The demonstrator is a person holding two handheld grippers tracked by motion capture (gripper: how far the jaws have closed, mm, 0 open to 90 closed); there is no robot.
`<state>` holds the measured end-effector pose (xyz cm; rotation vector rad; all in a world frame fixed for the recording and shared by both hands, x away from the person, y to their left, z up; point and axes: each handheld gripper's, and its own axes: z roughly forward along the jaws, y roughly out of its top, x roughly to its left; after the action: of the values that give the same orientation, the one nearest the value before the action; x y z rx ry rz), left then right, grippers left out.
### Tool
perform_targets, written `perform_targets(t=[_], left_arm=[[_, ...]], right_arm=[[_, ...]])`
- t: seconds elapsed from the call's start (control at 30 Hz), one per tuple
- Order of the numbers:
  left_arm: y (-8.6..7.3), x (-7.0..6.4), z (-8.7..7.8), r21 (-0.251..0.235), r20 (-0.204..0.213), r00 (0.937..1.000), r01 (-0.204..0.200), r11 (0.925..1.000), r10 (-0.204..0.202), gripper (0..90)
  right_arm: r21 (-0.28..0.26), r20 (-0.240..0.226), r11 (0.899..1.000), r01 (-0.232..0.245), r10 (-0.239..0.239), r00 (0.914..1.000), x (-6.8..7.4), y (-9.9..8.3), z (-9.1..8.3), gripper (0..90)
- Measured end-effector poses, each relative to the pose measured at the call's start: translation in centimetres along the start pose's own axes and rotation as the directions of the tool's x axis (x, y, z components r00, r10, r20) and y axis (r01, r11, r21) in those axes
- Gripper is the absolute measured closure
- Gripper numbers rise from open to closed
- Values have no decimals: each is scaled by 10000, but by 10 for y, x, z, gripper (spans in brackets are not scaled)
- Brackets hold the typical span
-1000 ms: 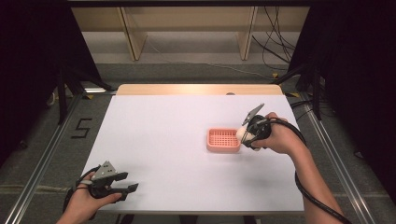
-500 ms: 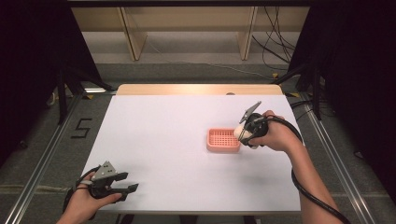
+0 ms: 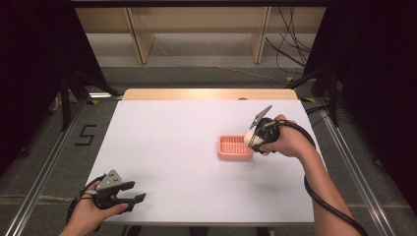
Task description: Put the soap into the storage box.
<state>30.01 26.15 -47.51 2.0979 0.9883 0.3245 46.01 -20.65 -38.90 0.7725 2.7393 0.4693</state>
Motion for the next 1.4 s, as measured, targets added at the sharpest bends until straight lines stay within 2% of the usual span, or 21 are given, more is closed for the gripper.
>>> perform_targets(t=[0.13,0.3,0.33,0.47,0.63,0.7,0.77,0.83,0.87,0.93,0.97,1.07,1.1,1.13,1.17,1.33,1.37,1.4], left_arm=[[0,0,0,16,14,10000,-9,10000,9,369],[0,0,0,3,12,10000,-5,10000,5,369],[0,0,0,2,17,10000,-4,10000,4,369],[0,0,0,6,19,10000,-7,10000,7,370],[0,0,0,7,10,10000,-14,10000,14,369],[0,0,0,9,9,10000,-16,10000,16,370],[0,0,0,5,22,10000,-10,10000,10,369],[0,0,0,2,10,10000,-13,10000,13,369],[0,0,0,3,18,10000,-7,10000,7,370],[0,0,0,3,14,10000,-11,10000,11,370],[0,0,0,-2,22,10000,-2,10000,2,370],[0,0,0,0,19,10000,-12,10000,12,370],[0,0,0,5,15,10000,-22,10000,22,370],[0,0,0,5,12,10000,-26,10000,26,369],[0,0,0,2,19,10000,-14,10000,14,370],[0,0,0,1,21,10000,-22,10000,22,370],[0,0,0,-2,22,10000,-25,10000,25,370],[0,0,0,2,24,10000,-24,10000,24,370]], right_arm=[[-26,-54,9999,130,-130,9999,-1,3,1,506],[40,-88,10000,62,-62,9999,1,5,1,506],[-6,-52,9996,268,-268,9996,-1,6,1,506],[57,-91,10000,82,-81,9999,0,7,2,506],[94,-123,9994,347,-346,9993,-2,8,3,506],[112,-101,9997,232,-231,9997,-1,8,3,506],[107,-135,9988,483,-481,9987,-2,9,4,506],[145,-111,9996,251,-249,9996,0,10,4,506],[106,-120,9987,499,-498,9987,-2,11,5,506],[172,-125,9993,340,-338,9994,-1,12,4,506],[132,-106,9985,538,-536,9985,-3,13,5,506],[164,-133,9985,520,-518,9986,-1,15,5,506],[146,-209,9976,678,-675,9975,-2,16,6,506],[168,-200,9986,497,-494,9986,0,16,6,506],[157,-139,9975,686,-684,9976,-1,17,7,506],[189,-200,9968,778,-774,9968,-1,21,9,506],[236,-235,9979,598,-592,9980,0,22,8,506],[205,-239,9968,775,-770,9967,-1,23,9,506]])
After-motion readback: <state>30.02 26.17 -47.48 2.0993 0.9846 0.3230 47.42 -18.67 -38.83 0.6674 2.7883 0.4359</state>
